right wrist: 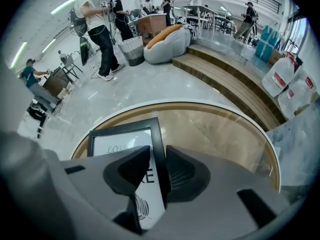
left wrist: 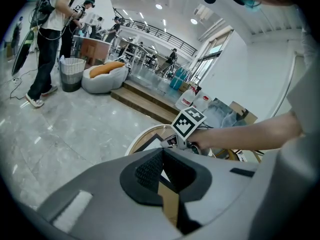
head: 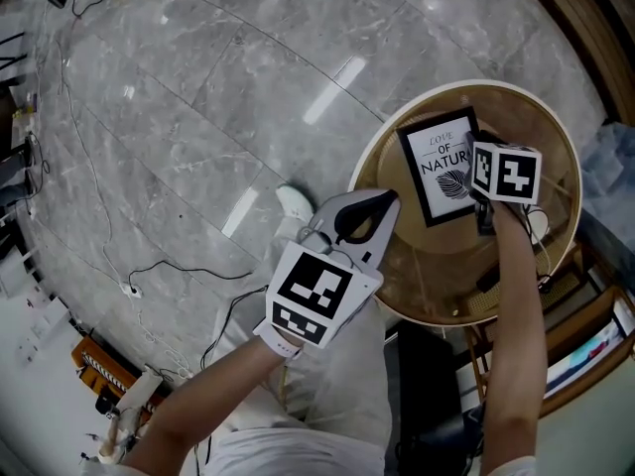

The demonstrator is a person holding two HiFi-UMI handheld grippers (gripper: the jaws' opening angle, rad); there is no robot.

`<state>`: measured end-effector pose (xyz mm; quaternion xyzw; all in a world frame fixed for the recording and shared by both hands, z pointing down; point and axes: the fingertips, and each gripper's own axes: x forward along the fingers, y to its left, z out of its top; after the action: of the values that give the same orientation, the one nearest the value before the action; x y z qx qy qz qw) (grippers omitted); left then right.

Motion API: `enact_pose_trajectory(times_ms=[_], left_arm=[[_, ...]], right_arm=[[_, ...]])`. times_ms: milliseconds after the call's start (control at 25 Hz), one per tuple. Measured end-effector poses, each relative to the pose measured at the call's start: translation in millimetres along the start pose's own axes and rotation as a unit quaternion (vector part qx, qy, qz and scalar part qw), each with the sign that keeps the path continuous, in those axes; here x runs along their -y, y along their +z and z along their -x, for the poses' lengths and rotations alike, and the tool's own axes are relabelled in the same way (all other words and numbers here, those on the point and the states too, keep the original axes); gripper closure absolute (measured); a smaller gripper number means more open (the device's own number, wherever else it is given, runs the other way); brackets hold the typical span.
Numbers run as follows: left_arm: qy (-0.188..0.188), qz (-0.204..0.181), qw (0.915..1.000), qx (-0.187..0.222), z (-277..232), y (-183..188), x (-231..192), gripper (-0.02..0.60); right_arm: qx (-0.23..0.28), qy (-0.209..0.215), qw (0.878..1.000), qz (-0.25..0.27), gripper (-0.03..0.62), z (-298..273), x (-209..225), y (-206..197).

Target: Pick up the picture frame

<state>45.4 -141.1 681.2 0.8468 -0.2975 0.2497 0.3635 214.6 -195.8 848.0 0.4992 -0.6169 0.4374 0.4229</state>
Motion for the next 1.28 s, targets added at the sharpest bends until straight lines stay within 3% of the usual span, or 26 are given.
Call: enact_pose_trajectory(times_ms=[160,440,640,960,1280], left_arm=[[0.003,0.004,1.0000,0.004,1,4,-4,0.578],[0.003,0.004,1.0000,0.008,6,8,-3,0.578],[0.005,0.003,1.0000,0.006,14,10,-5,0.578],[0.007,-0.006,1.0000,0.002,29,12,-1,0.578],[-0.001,-0.029,0.9996,0.006,60,29,27,0.578]], right_arm=[[-0.013,0.018,1.000,0.000,0.508,0,1,2],[-0.031,0.003,0.998,0.063,0.539,0,0,-2],[-0.025,-0.002,0.999,0.039,0.540,9,-4,-10],[0.045,-0.030,0.998,0.025,0.540,50,-12,-4],[0.132,-0.057,0.990,0.009,0.540,127,-25,11]])
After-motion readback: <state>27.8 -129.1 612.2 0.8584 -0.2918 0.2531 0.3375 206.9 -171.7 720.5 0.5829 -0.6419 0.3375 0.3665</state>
